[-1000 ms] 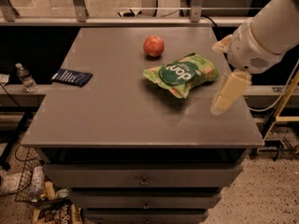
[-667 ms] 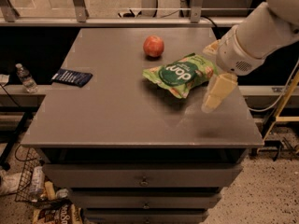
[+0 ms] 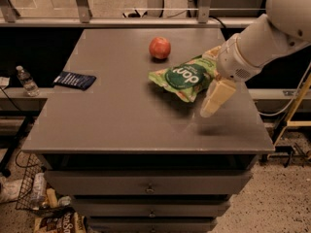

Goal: Move green rice chip bag near rxbar blueberry

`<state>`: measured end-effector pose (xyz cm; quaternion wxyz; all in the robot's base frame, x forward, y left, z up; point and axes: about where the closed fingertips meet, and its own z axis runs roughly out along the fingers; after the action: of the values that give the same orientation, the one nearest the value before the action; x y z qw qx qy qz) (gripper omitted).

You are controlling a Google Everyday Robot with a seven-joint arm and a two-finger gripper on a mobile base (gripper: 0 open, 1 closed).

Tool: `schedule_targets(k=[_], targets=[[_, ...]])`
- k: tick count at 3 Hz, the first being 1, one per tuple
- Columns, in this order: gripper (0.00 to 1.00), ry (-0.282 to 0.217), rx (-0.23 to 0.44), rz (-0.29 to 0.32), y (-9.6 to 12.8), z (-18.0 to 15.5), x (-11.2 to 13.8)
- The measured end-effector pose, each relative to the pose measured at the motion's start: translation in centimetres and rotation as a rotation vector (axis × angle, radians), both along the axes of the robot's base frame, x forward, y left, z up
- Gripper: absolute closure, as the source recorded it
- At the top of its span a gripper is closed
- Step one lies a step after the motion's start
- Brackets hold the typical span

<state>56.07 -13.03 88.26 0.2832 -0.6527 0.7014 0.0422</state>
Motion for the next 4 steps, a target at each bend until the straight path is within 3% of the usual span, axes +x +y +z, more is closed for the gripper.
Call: schedule_targets(k=[2, 4], targets=[[0.00, -0.004, 0.058, 0.064, 2.7, 0.2, 1.4], [0.00, 0.069, -0.026, 0.061, 3.8, -2.4, 1.9]])
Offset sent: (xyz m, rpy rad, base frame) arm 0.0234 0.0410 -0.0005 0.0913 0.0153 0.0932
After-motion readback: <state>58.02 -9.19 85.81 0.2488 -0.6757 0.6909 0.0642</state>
